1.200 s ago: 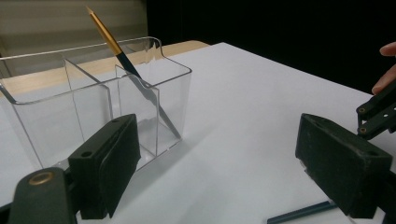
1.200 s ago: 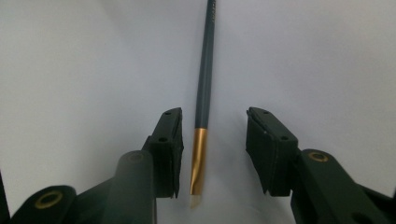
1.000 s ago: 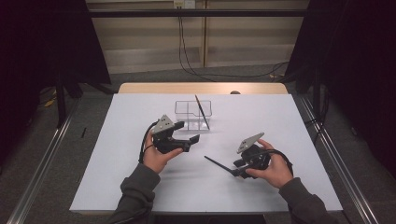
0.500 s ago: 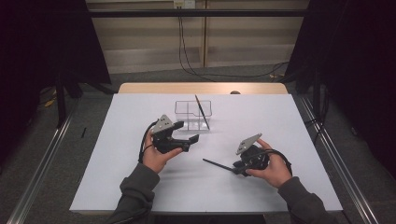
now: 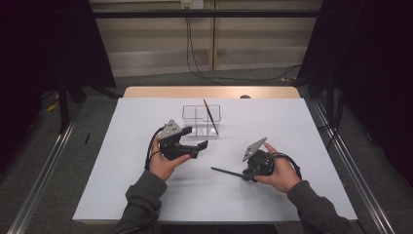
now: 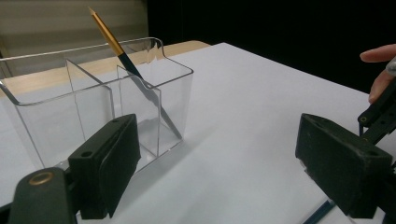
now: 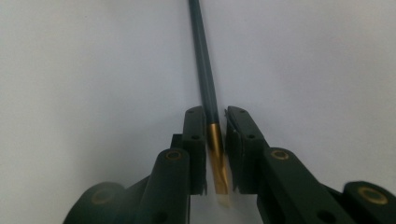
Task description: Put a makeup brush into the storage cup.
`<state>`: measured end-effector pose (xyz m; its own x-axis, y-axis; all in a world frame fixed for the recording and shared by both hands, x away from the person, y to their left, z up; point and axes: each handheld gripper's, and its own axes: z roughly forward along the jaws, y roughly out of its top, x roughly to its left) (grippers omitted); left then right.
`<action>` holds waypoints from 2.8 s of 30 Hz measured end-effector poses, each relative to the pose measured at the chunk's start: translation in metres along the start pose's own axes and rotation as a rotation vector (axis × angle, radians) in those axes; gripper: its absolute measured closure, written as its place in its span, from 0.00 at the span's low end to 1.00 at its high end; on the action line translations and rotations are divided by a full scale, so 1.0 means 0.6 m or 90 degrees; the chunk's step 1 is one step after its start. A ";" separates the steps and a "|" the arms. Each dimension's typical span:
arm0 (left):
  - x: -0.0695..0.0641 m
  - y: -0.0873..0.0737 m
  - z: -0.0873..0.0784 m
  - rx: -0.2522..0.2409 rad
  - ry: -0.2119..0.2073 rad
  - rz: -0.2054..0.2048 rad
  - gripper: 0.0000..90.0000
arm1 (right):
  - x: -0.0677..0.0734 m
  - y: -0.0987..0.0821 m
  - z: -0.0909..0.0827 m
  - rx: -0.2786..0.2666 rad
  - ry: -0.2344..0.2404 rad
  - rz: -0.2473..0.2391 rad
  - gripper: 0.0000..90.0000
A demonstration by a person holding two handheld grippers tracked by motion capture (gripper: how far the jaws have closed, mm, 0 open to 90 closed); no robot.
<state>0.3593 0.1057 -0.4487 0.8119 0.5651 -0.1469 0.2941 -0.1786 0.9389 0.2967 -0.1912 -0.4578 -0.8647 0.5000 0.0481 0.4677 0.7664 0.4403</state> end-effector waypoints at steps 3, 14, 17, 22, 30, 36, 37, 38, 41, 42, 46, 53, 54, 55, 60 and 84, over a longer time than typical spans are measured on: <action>0.000 0.001 -0.001 -0.001 0.000 0.001 0.15 | 0.000 0.003 0.000 0.012 0.005 0.009 0.87; -0.002 0.002 0.001 0.003 -0.005 0.004 0.15 | 0.004 0.020 0.002 0.057 0.003 0.001 0.94; -0.001 0.001 0.001 0.002 -0.007 0.003 0.15 | 0.003 0.022 0.002 0.062 0.006 0.013 0.94; -0.002 0.001 0.000 0.004 -0.012 -0.001 0.14 | -0.001 0.021 0.002 0.057 0.011 -0.003 0.94; -0.005 0.002 -0.003 0.013 -0.009 -0.001 0.13 | -0.001 0.020 0.000 0.051 0.019 -0.014 0.94; -0.007 0.006 -0.004 0.016 -0.029 0.004 0.13 | -0.001 0.028 -0.003 0.065 0.020 -0.037 0.94; -0.007 0.007 -0.004 0.021 -0.026 0.007 0.13 | -0.003 0.030 -0.006 0.064 0.021 -0.038 0.94; -0.007 0.008 -0.003 0.023 -0.033 0.010 0.13 | -0.005 0.030 -0.007 0.065 0.020 -0.041 0.94; -0.011 0.011 -0.003 0.026 -0.038 0.011 0.13 | -0.008 0.032 -0.013 0.070 0.014 -0.036 0.94; -0.011 0.012 -0.003 0.027 -0.043 0.016 0.13 | -0.010 0.033 -0.015 0.073 0.015 -0.039 0.94; -0.014 0.018 -0.003 0.034 -0.049 0.020 0.12 | -0.014 0.036 -0.021 0.075 0.013 -0.043 0.94; -0.017 0.021 -0.003 0.057 -0.059 0.026 0.12 | -0.015 0.043 -0.025 0.071 0.011 -0.053 0.94; -0.017 0.021 -0.001 0.059 -0.065 0.029 0.12 | -0.014 0.043 -0.025 0.071 0.016 -0.053 0.94; -0.019 0.022 -0.001 0.067 -0.063 0.032 0.12 | -0.014 0.044 -0.025 0.069 0.016 -0.052 0.94; -0.024 0.029 0.003 0.088 -0.082 0.049 0.12 | -0.013 0.050 -0.027 0.076 0.017 -0.052 0.94; -0.049 0.059 0.021 0.212 -0.128 0.122 0.14 | -0.012 0.072 -0.039 0.075 0.016 -0.077 0.94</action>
<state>0.3524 0.0725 -0.4150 0.9400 0.3341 -0.0690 0.2491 -0.5338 0.8081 0.3187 -0.1710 -0.4178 -0.9195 0.3923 0.0245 0.3772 0.8632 0.3356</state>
